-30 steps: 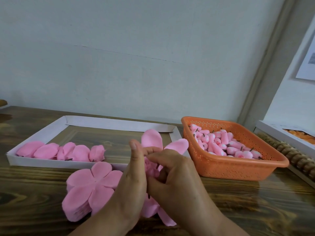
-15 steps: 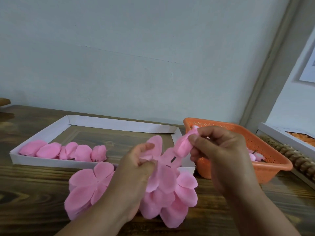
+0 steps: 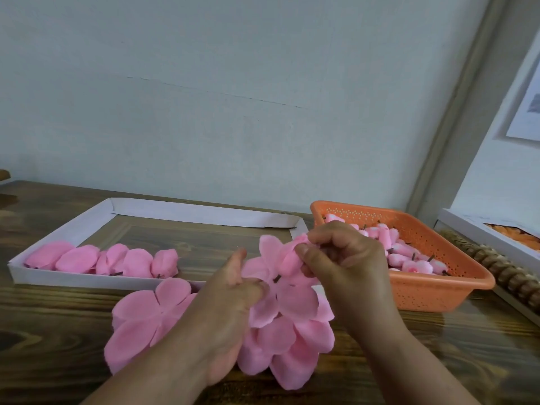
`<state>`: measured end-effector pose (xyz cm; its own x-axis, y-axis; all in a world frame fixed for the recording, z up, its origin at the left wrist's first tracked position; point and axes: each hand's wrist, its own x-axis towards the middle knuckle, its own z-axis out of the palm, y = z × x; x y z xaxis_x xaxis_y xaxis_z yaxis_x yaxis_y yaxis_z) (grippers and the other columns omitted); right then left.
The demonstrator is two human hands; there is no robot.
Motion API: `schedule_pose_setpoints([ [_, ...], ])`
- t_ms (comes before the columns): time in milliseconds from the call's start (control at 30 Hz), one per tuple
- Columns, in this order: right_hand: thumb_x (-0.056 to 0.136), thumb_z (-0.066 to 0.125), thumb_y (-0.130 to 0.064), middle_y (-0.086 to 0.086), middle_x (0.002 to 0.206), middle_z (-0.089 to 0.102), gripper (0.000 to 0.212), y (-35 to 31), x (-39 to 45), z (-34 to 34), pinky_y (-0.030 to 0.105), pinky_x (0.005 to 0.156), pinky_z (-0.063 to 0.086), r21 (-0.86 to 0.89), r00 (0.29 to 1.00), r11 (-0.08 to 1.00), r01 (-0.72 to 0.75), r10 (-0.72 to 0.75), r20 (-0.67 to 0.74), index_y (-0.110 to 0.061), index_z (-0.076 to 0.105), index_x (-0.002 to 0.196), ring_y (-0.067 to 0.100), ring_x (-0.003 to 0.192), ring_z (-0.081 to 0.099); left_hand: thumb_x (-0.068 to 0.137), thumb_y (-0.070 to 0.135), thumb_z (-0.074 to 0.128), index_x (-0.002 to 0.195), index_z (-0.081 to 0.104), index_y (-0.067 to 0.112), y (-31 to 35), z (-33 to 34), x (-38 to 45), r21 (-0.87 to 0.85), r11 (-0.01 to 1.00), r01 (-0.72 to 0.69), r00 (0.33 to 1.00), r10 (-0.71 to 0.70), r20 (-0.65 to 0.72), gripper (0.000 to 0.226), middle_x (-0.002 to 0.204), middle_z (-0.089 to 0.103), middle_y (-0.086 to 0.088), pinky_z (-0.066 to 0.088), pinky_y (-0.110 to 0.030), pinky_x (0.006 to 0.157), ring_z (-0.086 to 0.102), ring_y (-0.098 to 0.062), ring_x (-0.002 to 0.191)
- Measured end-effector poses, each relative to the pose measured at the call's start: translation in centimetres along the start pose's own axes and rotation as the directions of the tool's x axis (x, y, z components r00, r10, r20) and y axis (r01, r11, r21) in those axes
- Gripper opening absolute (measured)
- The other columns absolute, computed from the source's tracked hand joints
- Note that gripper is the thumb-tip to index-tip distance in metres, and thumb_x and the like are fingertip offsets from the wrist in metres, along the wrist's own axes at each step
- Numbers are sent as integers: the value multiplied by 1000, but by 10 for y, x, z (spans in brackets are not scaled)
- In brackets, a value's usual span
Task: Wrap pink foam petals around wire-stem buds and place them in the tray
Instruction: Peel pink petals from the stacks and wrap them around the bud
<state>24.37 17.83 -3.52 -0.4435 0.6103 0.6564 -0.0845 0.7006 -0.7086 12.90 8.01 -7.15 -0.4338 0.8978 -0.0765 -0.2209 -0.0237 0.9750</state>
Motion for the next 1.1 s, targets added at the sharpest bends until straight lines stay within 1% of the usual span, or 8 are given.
schedule_pose_setpoints([
  [133,76,67,9,5,68,60,22,4,-3,5,21,56,43,-137,994,984,113,-111,23,-9,63,66,15,61,55,89,-4,51,150,18,33,-2,-1,0,5,999,-45,999,44,18,78,123,65,-9,36,-44,109,52,-21,123],
  [233,75,66,12,3,68,59,29,7,-5,10,11,58,38,-133,996,987,87,-83,39,-15,61,66,8,63,52,90,-9,46,150,21,30,-4,1,4,-53,997,-51,999,50,-11,76,130,59,-17,55,-28,75,67,-19,102],
  [300,76,66,12,2,70,59,31,8,-5,11,10,59,38,-129,998,990,56,-50,49,-17,59,67,4,64,51,89,-11,45,150,22,28,-4,3,6,-108,993,-39,999,36,-26,77,136,51,-21,57,-28,66,70,-22,94],
  [433,78,66,9,2,74,61,30,9,-3,10,11,60,40,-51,997,998,-23,27,72,-19,61,68,4,64,54,73,-1,72,150,23,33,-8,1,9,-160,986,-46,999,44,-19,97,140,49,-9,56,-32,68,63,-25,108],
  [600,77,69,5,-2,76,64,22,10,-5,11,9,66,38,-172,992,984,34,-13,122,-14,66,68,4,74,55,35,33,91,144,34,37,-8,0,10,-125,988,-91,992,80,-93,123,133,56,-2,45,-40,97,58,-22,113],
  [767,78,68,4,-14,110,62,26,11,1,3,12,82,44,-67,970,990,-126,137,203,-20,66,68,-6,103,57,42,39,80,143,36,39,-13,-1,11,-118,989,-91,994,83,-77,110,127,59,2,46,-41,99,61,-18,111],
  [933,80,65,7,12,77,70,15,10,2,1,42,70,53,13,957,982,-189,181,225,-7,68,74,29,75,66,57,34,77,143,36,39,-14,1,11,-72,994,-83,995,79,-58,95,131,54,10,48,-30,85,55,-9,112],
  [1100,80,65,6,10,75,66,11,8,-2,7,38,67,52,-61,984,996,-69,78,159,-4,68,74,23,71,61,86,27,68,143,29,46,-12,3,10,117,978,-172,972,188,-142,72,134,45,20,39,-33,99,46,-8,122],
])
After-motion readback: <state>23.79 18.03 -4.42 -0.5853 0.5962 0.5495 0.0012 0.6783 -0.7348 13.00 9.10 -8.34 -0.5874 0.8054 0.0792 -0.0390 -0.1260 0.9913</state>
